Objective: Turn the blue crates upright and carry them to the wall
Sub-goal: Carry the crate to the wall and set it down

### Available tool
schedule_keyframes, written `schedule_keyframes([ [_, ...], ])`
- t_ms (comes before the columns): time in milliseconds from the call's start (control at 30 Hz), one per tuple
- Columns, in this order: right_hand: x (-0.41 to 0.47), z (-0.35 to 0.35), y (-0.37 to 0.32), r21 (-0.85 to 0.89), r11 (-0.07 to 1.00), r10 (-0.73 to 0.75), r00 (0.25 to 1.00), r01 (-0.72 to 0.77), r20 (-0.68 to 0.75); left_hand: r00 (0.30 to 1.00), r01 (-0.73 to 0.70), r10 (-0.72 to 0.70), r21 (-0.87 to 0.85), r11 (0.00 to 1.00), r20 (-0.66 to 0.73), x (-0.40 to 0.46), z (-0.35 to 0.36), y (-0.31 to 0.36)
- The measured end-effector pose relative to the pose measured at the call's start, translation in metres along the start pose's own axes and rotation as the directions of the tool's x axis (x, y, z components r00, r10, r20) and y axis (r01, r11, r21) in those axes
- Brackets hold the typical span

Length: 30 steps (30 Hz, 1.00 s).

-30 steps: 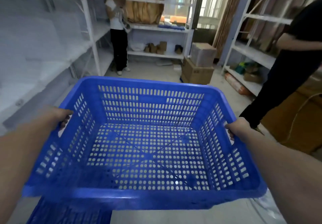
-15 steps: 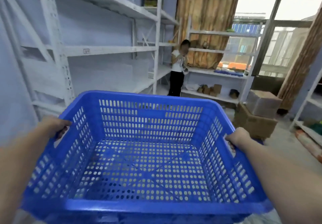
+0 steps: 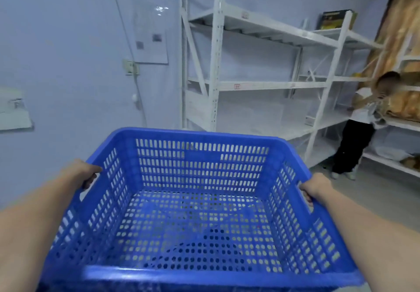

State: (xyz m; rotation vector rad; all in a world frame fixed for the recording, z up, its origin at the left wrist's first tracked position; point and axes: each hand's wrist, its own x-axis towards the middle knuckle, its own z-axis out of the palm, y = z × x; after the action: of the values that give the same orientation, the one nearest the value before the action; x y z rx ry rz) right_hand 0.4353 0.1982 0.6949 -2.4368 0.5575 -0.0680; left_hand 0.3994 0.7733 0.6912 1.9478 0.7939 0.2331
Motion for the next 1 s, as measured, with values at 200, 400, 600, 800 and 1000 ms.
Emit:
schedule_keyframes([
  [200,-0.014,0.092,-0.111,0.020,0.980,-0.196,0.967,0.196,0.161,0.976,0.115,-0.112,0.004,0.993,-0.188,0.008,-0.133,-0.074],
  [400,-0.062,0.192,-0.241,0.055,0.953,-0.300,0.911,0.297,0.281,0.916,0.257,-0.244,-0.003,0.967,-0.318,0.025,-0.260,-0.162],
  [600,-0.111,0.276,-0.326,0.043,0.927,-0.363,0.861,0.372,0.358,0.866,0.332,-0.318,-0.032,0.943,-0.386,0.045,-0.350,-0.213],
  [800,-0.115,0.354,-0.394,0.146,0.930,-0.367,0.821,0.338,0.437,0.801,0.363,-0.393,-0.156,0.919,-0.451,0.073,-0.390,-0.242],
  [1000,-0.083,0.426,-0.452,0.126,0.935,-0.351,0.804,0.332,0.480,0.755,0.406,-0.460,-0.218,0.888,-0.467,0.130,-0.389,-0.258],
])
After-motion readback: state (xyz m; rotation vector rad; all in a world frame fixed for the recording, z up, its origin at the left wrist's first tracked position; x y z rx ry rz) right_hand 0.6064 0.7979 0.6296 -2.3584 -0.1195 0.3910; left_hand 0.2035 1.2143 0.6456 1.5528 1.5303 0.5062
